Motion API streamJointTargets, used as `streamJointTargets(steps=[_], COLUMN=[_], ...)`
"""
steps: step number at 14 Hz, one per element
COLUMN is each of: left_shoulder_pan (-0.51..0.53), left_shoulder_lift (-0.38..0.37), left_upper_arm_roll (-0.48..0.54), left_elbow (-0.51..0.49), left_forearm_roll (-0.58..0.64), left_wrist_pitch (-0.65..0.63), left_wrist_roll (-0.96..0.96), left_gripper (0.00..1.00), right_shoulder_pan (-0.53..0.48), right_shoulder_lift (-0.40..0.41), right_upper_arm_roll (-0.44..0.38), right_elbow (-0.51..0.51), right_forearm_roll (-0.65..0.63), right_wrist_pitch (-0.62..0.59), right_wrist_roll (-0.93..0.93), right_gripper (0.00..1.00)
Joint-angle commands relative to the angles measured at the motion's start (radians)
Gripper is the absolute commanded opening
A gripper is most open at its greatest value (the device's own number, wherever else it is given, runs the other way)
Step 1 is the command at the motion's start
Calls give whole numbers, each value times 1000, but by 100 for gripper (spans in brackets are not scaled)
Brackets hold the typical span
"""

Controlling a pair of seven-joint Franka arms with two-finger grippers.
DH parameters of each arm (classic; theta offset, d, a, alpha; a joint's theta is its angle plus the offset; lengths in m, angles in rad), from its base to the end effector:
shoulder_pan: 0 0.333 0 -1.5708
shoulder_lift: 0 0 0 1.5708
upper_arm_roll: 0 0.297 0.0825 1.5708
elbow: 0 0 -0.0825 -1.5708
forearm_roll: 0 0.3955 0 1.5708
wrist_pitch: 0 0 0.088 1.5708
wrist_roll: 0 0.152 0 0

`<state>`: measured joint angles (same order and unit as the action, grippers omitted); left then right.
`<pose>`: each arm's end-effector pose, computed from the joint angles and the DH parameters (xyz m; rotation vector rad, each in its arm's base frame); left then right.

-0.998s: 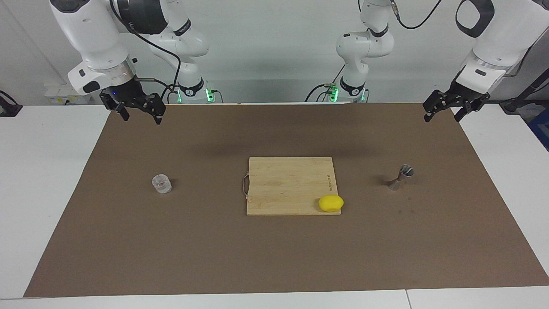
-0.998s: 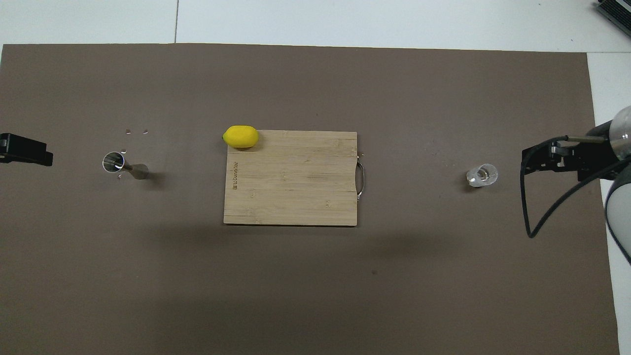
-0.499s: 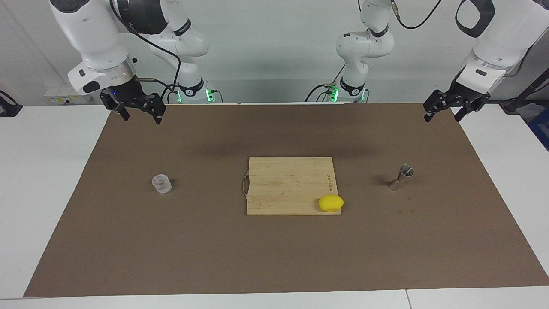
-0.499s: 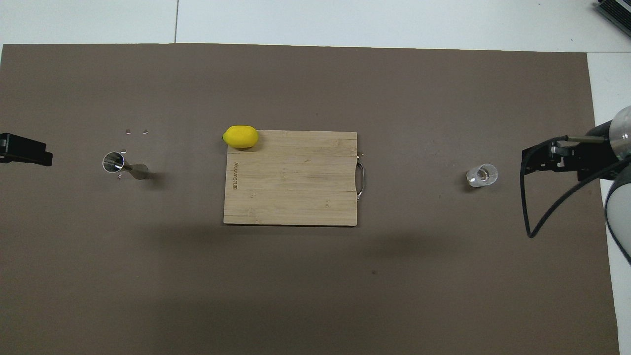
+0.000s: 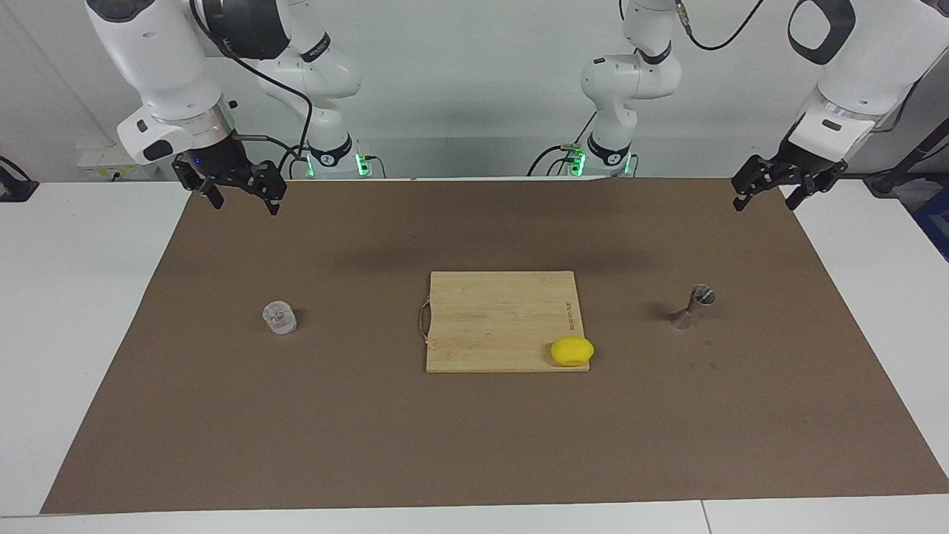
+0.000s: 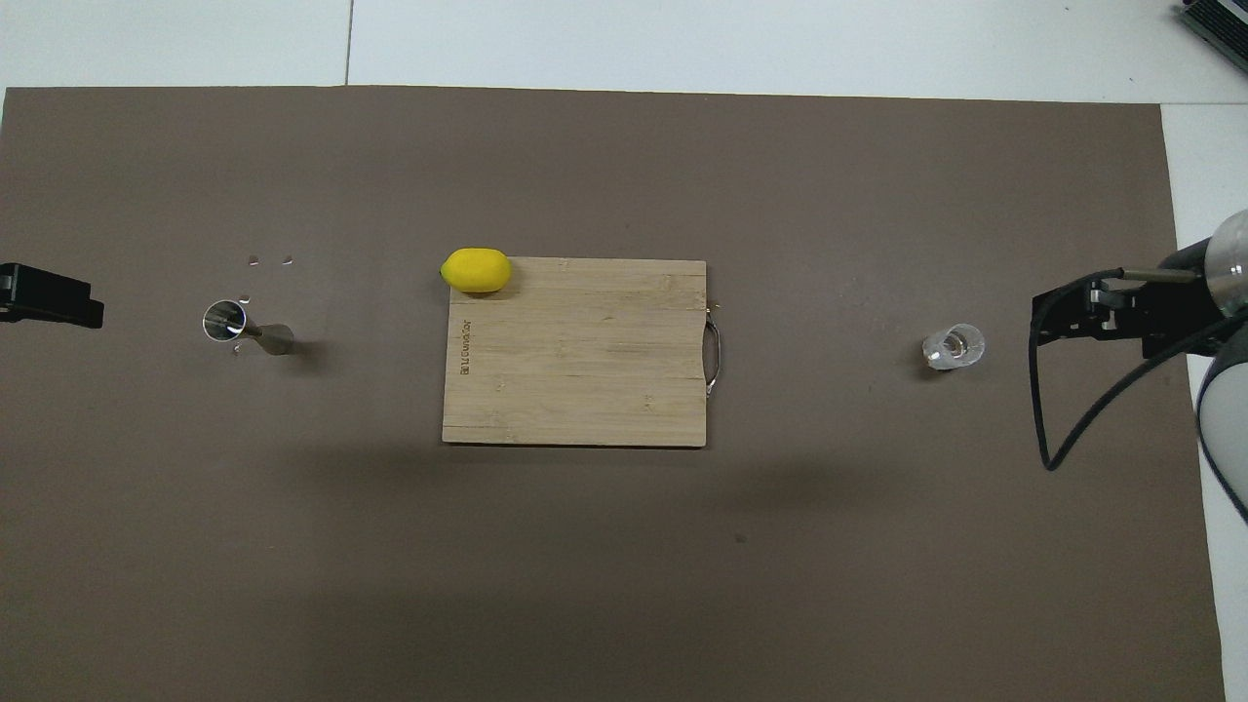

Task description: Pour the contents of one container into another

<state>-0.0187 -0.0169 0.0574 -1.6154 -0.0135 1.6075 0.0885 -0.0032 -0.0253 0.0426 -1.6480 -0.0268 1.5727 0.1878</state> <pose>0.5641 0.0200 0.5517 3.1267 -0.0772 0.0154 0.5542 0.0180 0.5377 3.0989 -0.2293 -0.0723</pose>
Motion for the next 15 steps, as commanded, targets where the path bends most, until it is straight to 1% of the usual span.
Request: streamJointTargets(steps=[1, 13, 15], left_shoulder_pan=[-6, -3, -1], left_shoulder_lift=[-6, -15, -14], left_upper_arm_roll=[9, 6, 5], left_elbow=[11, 8, 2], left_forearm_roll=[-2, -2, -2], left_wrist_pitch=[-11, -4, 17], left_wrist_roll=[-3, 0, -1], left_gripper=[100, 100, 100], right_shoulder_pan=[-11, -11, -11], right_shoulder_lift=[-19, -19, -19], right_upper_arm_roll=[6, 6, 6], right_elbow=[-19, -19, -19], right_forearm_roll=[12, 12, 12], right_wrist_pitch=[3, 3, 3], right_wrist_roll=[13, 13, 13], right_gripper=[100, 100, 100])
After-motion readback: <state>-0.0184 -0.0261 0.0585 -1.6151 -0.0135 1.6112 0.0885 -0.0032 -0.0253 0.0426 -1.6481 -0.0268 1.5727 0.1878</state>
